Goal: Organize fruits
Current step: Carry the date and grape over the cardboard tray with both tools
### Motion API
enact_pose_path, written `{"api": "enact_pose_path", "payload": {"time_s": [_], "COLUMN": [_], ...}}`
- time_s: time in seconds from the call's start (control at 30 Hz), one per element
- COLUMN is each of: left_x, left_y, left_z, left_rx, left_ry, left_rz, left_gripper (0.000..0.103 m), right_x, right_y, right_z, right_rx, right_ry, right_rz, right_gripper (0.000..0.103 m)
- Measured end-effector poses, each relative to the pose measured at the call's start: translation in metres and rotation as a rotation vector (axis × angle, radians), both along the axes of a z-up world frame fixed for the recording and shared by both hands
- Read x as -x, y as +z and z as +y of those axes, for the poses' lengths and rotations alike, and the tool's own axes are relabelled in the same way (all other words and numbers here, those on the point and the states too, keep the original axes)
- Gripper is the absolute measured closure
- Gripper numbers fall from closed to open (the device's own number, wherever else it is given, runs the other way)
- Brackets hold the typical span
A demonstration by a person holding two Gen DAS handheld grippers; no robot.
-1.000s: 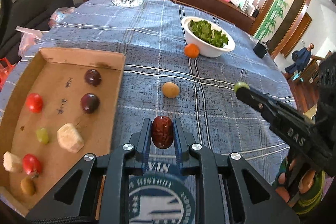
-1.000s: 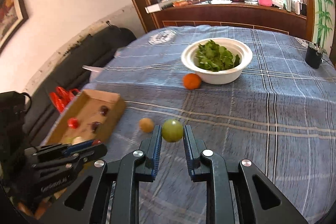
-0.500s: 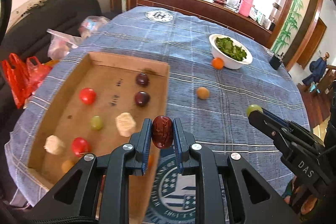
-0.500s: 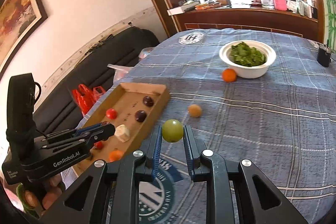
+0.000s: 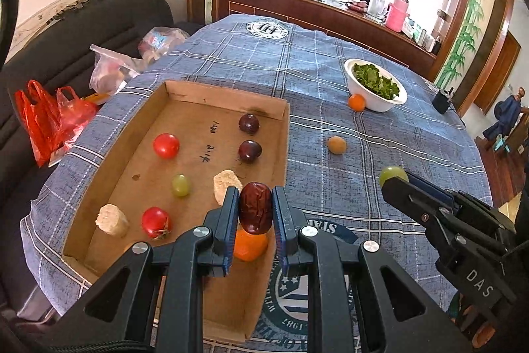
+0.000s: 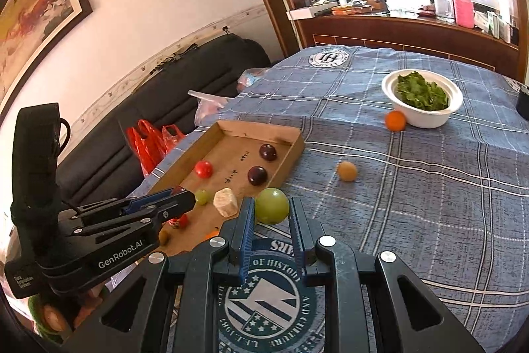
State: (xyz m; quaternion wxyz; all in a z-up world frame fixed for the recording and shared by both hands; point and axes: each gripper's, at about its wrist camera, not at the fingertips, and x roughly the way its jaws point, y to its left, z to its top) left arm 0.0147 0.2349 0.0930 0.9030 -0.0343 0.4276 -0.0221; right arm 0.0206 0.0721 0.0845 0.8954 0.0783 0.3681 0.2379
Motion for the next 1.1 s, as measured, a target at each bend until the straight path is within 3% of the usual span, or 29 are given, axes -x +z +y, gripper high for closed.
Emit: {"api": "enact_pose_path", "payload": {"time_s": [0.73, 1.1], "left_x": [-0.005, -0.012], "left_y": [-0.011, -0.022], "left_z": [0.03, 0.075], "left_rx": [-0.013, 0.005], "left_ry": [0.066, 0.142], "left_rz": [0.024, 0.053], "left_gripper": [0.086, 0.085], "right_x": [-0.009, -0.024], "right_y": [-0.003, -0.015], "right_z": [0.037, 0.058], "right_rx": [0.023, 0.041], "right_ry": [0.062, 0.093], "right_rz": [0.007, 0.029], "right_gripper": [0.082, 0.082]}}
